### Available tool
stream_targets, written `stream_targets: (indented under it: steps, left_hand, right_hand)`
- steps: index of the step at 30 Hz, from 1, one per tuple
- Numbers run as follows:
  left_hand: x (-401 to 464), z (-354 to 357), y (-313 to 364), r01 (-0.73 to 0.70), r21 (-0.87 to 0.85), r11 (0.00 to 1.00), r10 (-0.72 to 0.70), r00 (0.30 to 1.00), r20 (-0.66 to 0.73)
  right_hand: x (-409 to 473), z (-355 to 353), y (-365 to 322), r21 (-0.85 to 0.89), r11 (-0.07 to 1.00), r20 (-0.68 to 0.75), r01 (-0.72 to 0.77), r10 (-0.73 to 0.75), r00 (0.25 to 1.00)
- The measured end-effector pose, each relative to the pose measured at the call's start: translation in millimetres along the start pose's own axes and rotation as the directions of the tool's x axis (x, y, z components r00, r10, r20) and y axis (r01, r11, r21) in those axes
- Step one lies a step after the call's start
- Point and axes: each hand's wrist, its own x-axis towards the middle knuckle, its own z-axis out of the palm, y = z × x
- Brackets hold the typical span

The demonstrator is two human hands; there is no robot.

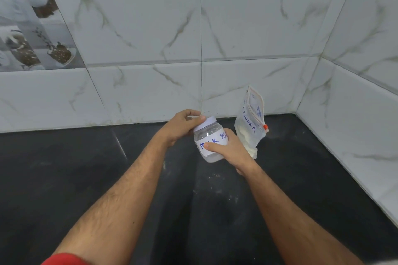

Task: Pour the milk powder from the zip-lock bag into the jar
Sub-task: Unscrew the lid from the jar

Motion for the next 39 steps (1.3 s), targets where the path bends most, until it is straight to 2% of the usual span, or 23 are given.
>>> stream_targets:
  steps: [3,7,16,22,31,34,39]
  left_hand:
    - [-1,5,2,-0.012,0.002,1.0,0.012,1.0,-0.002]
    - [-4,7,3,-0.022,-0.022,1.0,0.021,0.999,-0.027]
    - [-7,-14,-11,0.031,-0.031,0.999,-0.03,0.999,0.014]
    - [-4,-5,-8,0.004,-0.02,1.0,-0.004,1.0,-0.002]
    - [-5,-11,-17,0.004,-0.014,1.0,-0.005,0.999,-0.034]
    - [-9,-19,-21,0.041,0.026,0.999,-0.04,0.998,-0.047]
    - [-9,-20,-24,0.054,0.097,0.994,-0.046,0.996,-0.081]
  right_hand:
    - [-2,8,1,-0.042,0.998,0.044,0.039,-0.037,0.998]
    - [-2,14,4,-0.055,0.998,0.006,0.03,-0.029,1.0]
    - [2,8,5,-0.116,0.993,-0.078,0.015,-0.024,0.997]
    - [-11,20,-5,-0.163,0.986,-0.037,0.039,-0.046,0.998]
    - [-9,19,-4,-0.135,0.991,-0.082,0.025,-0.036,0.996]
    - [-9,15,-6,-0.117,0.993,-0.119,0.016,-0.03,0.992]
    - [-15,16,-9,-0.136,0.991,-0.099,-0.007,-0.006,0.995]
